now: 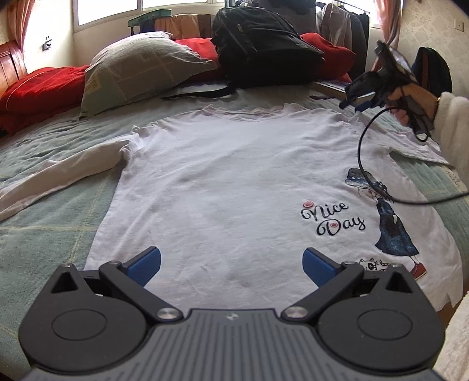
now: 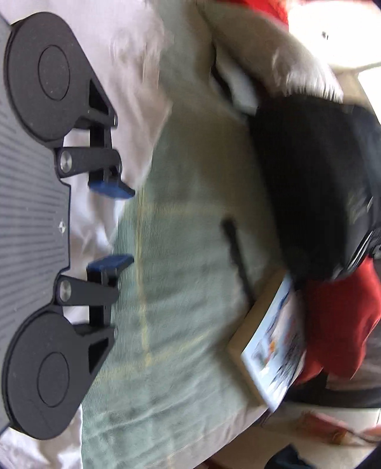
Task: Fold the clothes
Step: 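Move the open right gripper back over the shirt body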
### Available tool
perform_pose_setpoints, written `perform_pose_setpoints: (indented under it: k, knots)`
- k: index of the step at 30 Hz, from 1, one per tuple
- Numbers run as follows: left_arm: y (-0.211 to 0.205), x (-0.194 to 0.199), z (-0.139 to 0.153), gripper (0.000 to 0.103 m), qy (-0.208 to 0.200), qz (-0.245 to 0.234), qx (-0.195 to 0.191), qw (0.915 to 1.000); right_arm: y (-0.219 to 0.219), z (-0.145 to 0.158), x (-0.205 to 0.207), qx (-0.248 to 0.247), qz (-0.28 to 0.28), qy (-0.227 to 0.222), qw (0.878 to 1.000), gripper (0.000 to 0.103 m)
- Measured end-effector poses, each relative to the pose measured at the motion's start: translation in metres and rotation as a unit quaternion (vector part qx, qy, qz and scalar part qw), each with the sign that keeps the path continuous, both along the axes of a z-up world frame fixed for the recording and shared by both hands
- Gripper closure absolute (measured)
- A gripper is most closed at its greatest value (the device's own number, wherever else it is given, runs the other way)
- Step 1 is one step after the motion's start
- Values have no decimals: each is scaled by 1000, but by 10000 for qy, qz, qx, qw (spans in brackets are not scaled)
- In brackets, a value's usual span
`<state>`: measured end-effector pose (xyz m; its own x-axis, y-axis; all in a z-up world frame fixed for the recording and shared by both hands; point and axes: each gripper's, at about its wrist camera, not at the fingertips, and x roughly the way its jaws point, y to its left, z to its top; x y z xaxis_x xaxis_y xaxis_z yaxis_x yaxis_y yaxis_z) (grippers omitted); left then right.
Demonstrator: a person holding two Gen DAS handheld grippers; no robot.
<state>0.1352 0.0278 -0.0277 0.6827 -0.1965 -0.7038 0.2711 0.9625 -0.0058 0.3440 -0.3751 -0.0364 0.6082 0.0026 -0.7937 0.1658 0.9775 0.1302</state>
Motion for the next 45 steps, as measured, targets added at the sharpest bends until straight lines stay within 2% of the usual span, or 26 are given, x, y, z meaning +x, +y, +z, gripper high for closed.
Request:
perform_pose_setpoints:
  k: [1, 3, 7, 13, 15, 19, 21, 24, 28, 30, 31, 35, 39, 42, 45]
  knots:
    - [1, 1, 0, 1, -4, 20, 2, 10000, 8, 5, -2, 29, 100, 13, 9999, 37]
    - [2, 4, -1, 1, -11, 48, -4, 10000, 23, 13, -5, 82, 293, 71, 9995, 37]
    - [5, 6, -4, 1, 33, 50, -59, 10000, 49, -15, 8, -157, 401, 543, 9976, 37]
    - [17, 8, -8, 1, 60, 177, -147, 9997, 47, -33, 47, -360, 214, 289, 9987, 14]
    - [21, 9, -8, 1, 56, 221, -199, 9995, 48, -33, 57, -505, 257, 156, 9983, 13]
    - [26, 8, -8, 1, 33, 248, -221, 9994, 49, -15, 61, -304, 152, 13, 9994, 18]
    - [29, 8, -8, 1, 28, 268, -240, 9993, 60, 1, 54, -70, 379, -65, 9992, 17]
    - [31, 10, -10, 1, 18, 296, -232, 9993, 92, 11, 46, 94, 961, 96, 9953, 16]
    - [33, 12, -14, 1, 68, 277, -262, 9992, 134, -13, 52, -130, 1395, 542, 9887, 16]
    - [35, 12, -17, 1, 112, 288, -253, 9992, 147, -32, 63, -347, 1383, 620, 9878, 6]
    - [37, 12, -18, 1, 133, 298, -265, 9991, 151, -36, 69, -428, 1398, 498, 9880, 0]
    - [43, 12, -19, 1, 175, 342, -317, 9988, 156, -44, 94, -519, 1141, 262, 9918, 0]
    - [44, 11, -18, 1, 175, 386, -319, 9986, 160, -39, 104, -713, 1229, 236, 9896, 0]
    - [42, 6, -14, 1, 132, 362, -327, 9987, 157, -22, 84, -662, 1326, 19, 9890, 0]
    - [39, 3, -11, 1, 93, 326, -324, 9989, 156, 3, 43, -603, 1627, -254, 9845, 0]
